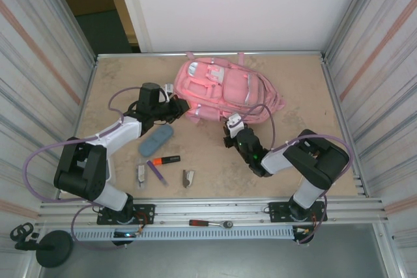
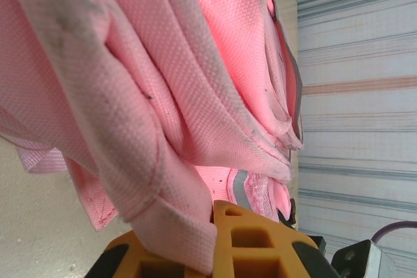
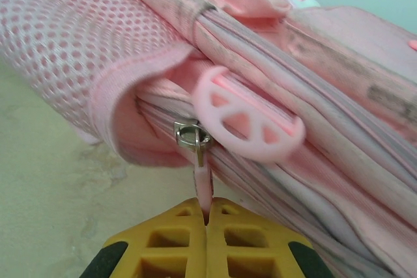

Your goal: Pack books, pencil case, and school supplies into a backpack

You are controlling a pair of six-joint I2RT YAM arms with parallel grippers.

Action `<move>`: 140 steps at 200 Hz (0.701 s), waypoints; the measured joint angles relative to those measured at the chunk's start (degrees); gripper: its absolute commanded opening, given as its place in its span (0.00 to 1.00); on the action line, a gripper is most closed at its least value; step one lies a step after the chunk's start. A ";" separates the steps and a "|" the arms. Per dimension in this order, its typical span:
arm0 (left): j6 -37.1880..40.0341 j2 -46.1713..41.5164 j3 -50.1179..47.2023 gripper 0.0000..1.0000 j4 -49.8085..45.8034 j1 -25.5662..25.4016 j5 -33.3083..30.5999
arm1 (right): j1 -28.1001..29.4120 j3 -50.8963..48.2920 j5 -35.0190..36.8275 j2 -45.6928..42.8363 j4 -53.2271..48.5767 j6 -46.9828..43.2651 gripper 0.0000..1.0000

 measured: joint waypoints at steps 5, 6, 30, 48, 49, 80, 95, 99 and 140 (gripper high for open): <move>0.02 0.00 -0.02 0.00 0.00 0.04 0.00 | 0.00 -0.44 0.28 -0.26 0.02 0.07 0.00; 0.02 0.00 0.00 0.00 0.00 0.04 0.00 | 0.00 -0.48 0.31 -0.31 0.02 0.09 0.00; 0.39 0.00 -0.02 0.00 -0.31 0.44 0.02 | -0.07 -2.62 1.05 -1.31 -0.15 1.07 0.00; 0.72 0.00 -0.07 0.00 -0.79 0.94 0.07 | -0.35 -3.43 1.95 -2.03 -1.73 1.77 0.00; 0.76 0.00 -0.09 0.00 -0.83 0.96 0.07 | -0.37 -3.48 2.05 -2.12 -1.88 1.81 0.00; 1.03 0.00 -0.90 0.00 -0.87 1.42 0.17 | -1.55 -4.81 2.69 -4.46 -5.03 3.82 0.00; 1.03 0.00 -0.94 0.00 -1.07 1.46 0.17 | -2.27 -5.05 1.88 -4.94 -6.40 4.57 0.00; 1.03 0.00 -0.94 0.00 -1.05 1.46 0.17 | -2.47 -5.05 1.46 -4.94 -6.54 4.63 0.00; 1.03 0.00 -0.94 0.00 -1.27 1.68 0.15 | -3.39 -4.52 -1.88 -4.94 -7.72 5.18 0.08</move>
